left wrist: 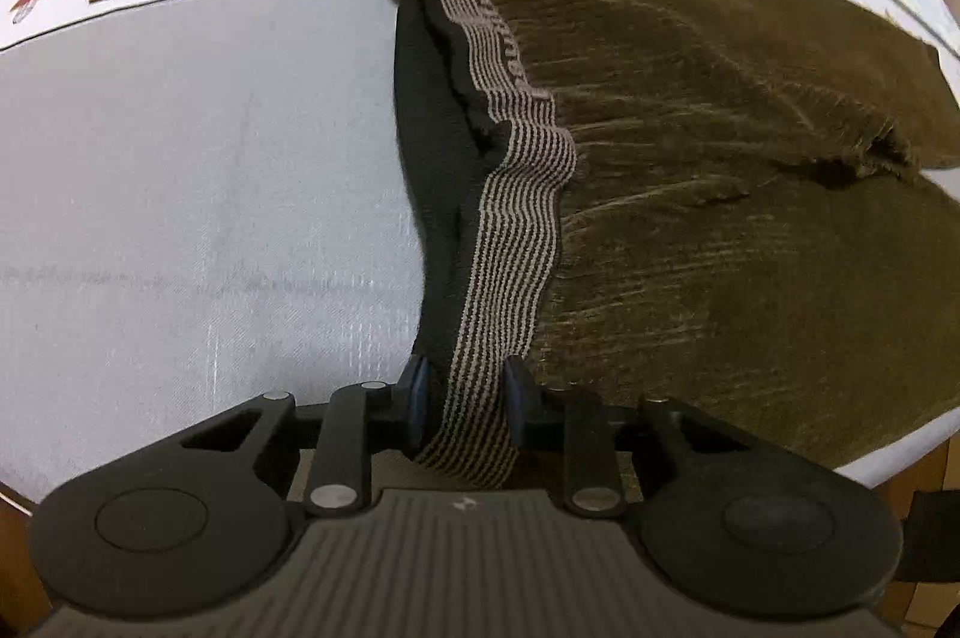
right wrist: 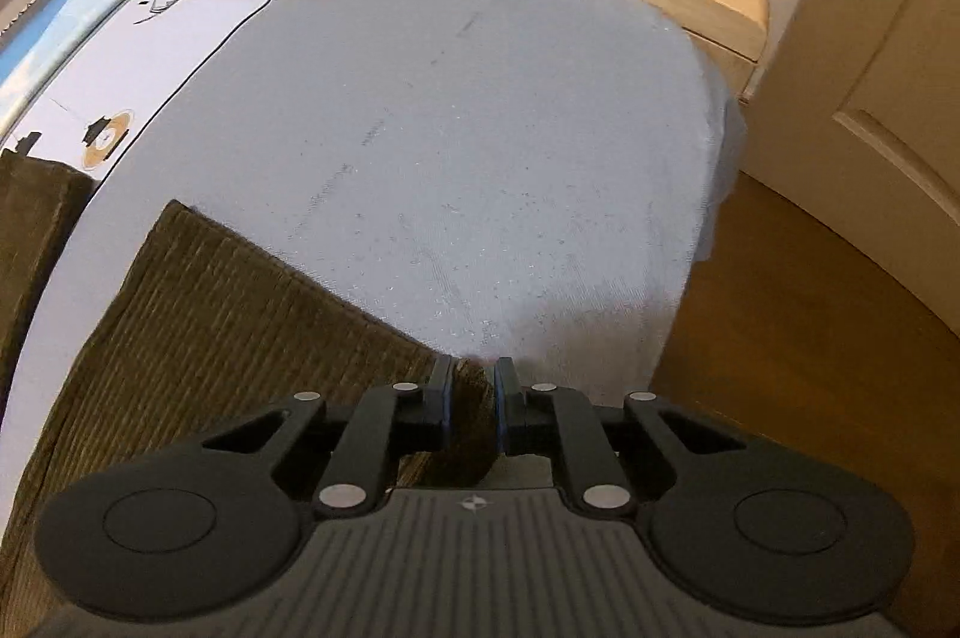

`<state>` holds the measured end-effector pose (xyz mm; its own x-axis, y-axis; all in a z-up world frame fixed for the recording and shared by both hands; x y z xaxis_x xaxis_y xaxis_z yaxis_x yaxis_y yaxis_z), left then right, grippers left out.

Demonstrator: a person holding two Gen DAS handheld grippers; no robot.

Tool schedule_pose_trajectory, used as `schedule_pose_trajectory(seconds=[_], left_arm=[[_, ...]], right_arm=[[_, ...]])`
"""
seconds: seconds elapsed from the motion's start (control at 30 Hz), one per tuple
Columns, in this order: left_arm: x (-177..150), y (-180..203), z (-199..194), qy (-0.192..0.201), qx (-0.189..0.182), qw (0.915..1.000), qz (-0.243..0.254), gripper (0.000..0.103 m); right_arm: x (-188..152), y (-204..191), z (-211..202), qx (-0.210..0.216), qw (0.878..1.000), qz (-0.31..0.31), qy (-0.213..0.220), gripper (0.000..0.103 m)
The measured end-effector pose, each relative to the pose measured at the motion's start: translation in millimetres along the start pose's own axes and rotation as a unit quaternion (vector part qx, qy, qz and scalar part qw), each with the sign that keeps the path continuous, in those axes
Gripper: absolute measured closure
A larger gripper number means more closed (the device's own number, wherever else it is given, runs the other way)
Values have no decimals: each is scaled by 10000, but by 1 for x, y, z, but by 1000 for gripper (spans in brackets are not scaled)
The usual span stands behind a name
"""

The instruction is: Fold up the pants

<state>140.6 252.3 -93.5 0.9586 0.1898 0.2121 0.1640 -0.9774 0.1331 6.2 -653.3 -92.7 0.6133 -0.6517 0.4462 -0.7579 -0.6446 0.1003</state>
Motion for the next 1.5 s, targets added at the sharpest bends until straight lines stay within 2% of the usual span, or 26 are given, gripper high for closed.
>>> schedule_pose_trajectory(seconds=[0.07,0.13,0.2,0.27,0.33,0.4,0.43,0.5,0.53,0.57,0.67,0.7,0.8,0.83,0.93,1.07,1.2,1.37,1.5], left_arm=[[4,8,-1,90,41,9998,167,71],[8,11,-10,240,13,9996,161,69],[15,12,-25,715,49,9973,174,70],[12,17,-36,906,-146,9955,224,70],[11,28,-37,936,-328,9940,463,70],[3,41,-32,907,-294,9911,931,69],[-3,47,-23,829,-196,9899,1132,67],[-9,49,3,446,374,9881,1427,66],[-11,48,10,359,591,9856,1544,57],[-9,48,8,410,608,9849,1566,56],[4,46,-5,550,357,9919,1085,56],[8,47,-13,722,228,9921,1002,53],[16,53,-31,1219,93,9887,868,31],[17,57,-36,1361,61,9872,833,27],[24,67,-45,1789,92,9810,745,27],[32,73,-57,2307,242,9714,508,26],[45,74,-56,2200,237,9751,159,26],[64,86,-51,2195,339,9750,-37,26],[73,94,-46,2197,417,9746,-106,28]], right_arm=[[4,-13,4,-12,9989,-452,-72,86],[9,-14,-1,-80,9984,-560,29,81],[15,-15,-15,-67,9981,-500,353,81],[20,-21,-30,-65,9954,-633,720,76],[24,-27,-41,-56,9916,-782,1027,69],[28,-31,-48,138,9887,-847,1225,68],[28,-38,-51,267,9878,-847,1281,68],[29,-46,-56,512,9855,-850,1374,68],[31,-50,-60,587,9842,-862,1429,68],[32,-53,-64,661,9820,-896,1524,68],[35,-71,-82,918,9734,-1023,1833,68],[34,-78,-89,1046,9696,-1098,1922,68],[29,-107,-113,1430,9527,-1573,2174,67],[26,-119,-122,1506,9452,-1800,2268,65],[10,-160,-150,1749,9168,-2524,2554,53],[-9,-209,-178,2068,8873,-3069,2754,46],[-24,-255,-196,2334,8645,-3458,2803,43],[-37,-306,-212,2637,8429,-3780,2775,43],[-36,-337,-222,2675,8376,-3799,2873,44]])
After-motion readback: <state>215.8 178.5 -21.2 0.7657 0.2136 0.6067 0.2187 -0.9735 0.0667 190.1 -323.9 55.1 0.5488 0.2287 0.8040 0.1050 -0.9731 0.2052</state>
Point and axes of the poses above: each gripper's, at about its wrist camera, not at the fingertips, and z roughly the way its jaws point, y to its right, x to its top, the point moved 3 cm from there along z, roughly the way its jaws point, and after that the axes turned 15 degrees about -z, right-handed, at the moved point
